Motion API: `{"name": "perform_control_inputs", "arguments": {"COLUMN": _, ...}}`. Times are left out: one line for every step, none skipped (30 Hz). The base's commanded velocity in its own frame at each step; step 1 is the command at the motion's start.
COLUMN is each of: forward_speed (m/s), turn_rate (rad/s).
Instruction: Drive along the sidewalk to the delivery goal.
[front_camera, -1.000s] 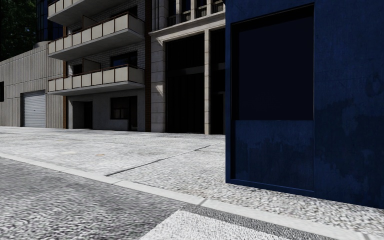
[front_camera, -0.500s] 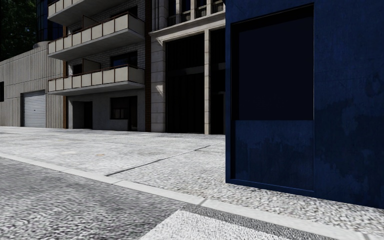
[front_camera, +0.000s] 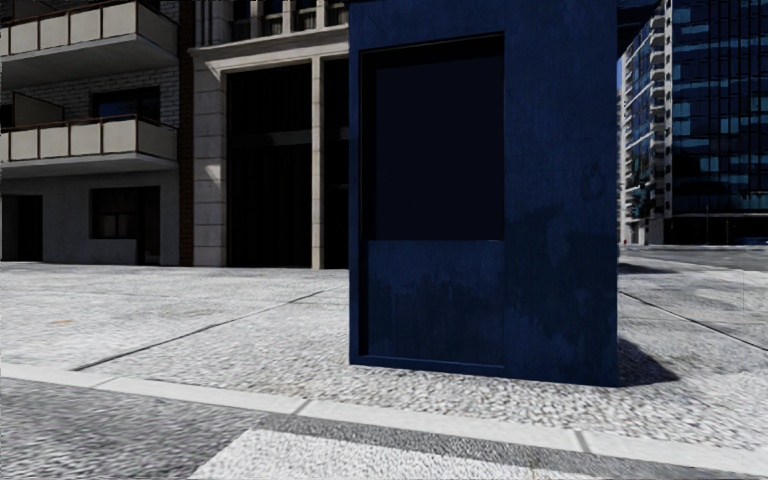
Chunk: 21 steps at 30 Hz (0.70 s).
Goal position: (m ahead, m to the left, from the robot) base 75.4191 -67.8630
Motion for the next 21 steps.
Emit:
{"name": "perform_control_inputs", "arguments": {"forward_speed": 0.00, "turn_rate": -1.04}}
{"name": "perform_control_inputs", "arguments": {"forward_speed": 0.00, "turn_rate": -1.04}}
{"name": "perform_control_inputs", "arguments": {"forward_speed": 0.00, "turn_rate": -1.04}}
{"name": "perform_control_inputs", "arguments": {"forward_speed": 0.00, "turn_rate": -1.04}}
{"name": "perform_control_inputs", "arguments": {"forward_speed": 0.00, "turn_rate": -1.05}}
{"name": "perform_control_inputs", "arguments": {"forward_speed": 0.00, "turn_rate": -1.05}}
{"name": "perform_control_inputs", "arguments": {"forward_speed": 0.00, "turn_rate": -1.05}}
{"name": "perform_control_inputs", "arguments": {"forward_speed": 0.00, "turn_rate": -1.05}}
{"name": "perform_control_inputs", "arguments": {"forward_speed": 0.00, "turn_rate": -1.05}}
{"name": "perform_control_inputs", "arguments": {"forward_speed": 0.00, "turn_rate": -1.05}}
{"name": "perform_control_inputs", "arguments": {"forward_speed": 0.00, "turn_rate": -1.05}}
{"name": "perform_control_inputs", "arguments": {"forward_speed": 0.00, "turn_rate": -1.05}}
{"name": "perform_control_inputs", "arguments": {"forward_speed": 0.00, "turn_rate": -1.05}}
{"name": "perform_control_inputs", "arguments": {"forward_speed": 0.00, "turn_rate": -1.05}}
{"name": "perform_control_inputs", "arguments": {"forward_speed": 0.00, "turn_rate": -1.05}}
{"name": "perform_control_inputs", "arguments": {"forward_speed": 0.00, "turn_rate": -1.05}}
{"name": "perform_control_inputs", "arguments": {"forward_speed": 0.00, "turn_rate": -1.05}}
{"name": "perform_control_inputs", "arguments": {"forward_speed": 0.00, "turn_rate": -1.05}}
{"name": "perform_control_inputs", "arguments": {"forward_speed": 0.00, "turn_rate": -1.05}}
{"name": "perform_control_inputs", "arguments": {"forward_speed": 0.00, "turn_rate": -1.05}}
{"name": "perform_control_inputs", "arguments": {"forward_speed": 0.00, "turn_rate": -1.05}}
